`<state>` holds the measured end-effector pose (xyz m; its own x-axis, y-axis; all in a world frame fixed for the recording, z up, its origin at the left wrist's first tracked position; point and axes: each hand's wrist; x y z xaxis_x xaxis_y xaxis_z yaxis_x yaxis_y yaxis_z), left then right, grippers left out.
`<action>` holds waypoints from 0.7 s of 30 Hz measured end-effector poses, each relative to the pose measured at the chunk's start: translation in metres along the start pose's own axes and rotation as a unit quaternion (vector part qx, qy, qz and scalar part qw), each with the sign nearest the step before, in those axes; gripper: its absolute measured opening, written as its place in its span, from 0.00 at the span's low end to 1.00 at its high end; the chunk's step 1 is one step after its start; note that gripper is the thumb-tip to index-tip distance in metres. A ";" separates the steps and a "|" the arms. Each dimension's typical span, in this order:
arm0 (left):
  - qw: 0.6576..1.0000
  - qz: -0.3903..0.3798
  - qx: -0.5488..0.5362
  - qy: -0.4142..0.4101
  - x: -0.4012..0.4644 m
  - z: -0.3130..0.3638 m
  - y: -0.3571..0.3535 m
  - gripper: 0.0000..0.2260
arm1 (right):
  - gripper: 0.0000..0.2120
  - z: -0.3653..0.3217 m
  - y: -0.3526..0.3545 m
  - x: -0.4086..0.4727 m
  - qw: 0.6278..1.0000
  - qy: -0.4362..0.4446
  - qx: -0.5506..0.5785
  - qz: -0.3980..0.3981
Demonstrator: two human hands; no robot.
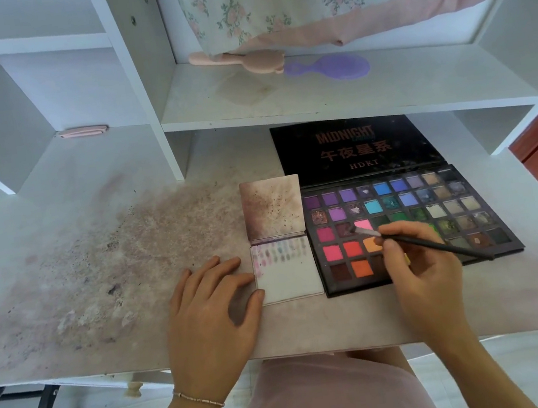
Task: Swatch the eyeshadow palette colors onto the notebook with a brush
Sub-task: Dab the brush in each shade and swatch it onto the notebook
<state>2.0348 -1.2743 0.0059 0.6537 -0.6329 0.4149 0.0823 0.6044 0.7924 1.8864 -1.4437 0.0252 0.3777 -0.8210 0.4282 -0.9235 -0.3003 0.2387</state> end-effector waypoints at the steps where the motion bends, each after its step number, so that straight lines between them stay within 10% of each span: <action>1: 1.000 0.002 0.001 -0.001 0.000 0.000 0.000 0.15 | 0.14 0.003 0.005 0.002 1.000 -0.011 -0.009 0.001; 21: 1.000 0.010 0.007 -0.007 0.000 0.000 -0.001 0.15 | 0.16 0.001 -0.005 0.007 0.995 0.002 -0.088 -0.044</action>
<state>2.0351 -1.2750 0.0055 0.6448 -0.6275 0.4365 0.0583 0.6097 0.7905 1.8938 -1.4480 0.0257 0.4571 -0.7937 0.4014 -0.8609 -0.2814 0.4238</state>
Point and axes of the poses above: each hand's wrist, its own x-axis towards the middle knuckle, its own y-axis out of the back of the hand, z = x × y, and after that the axes turned 6 degrees about z, right-handed
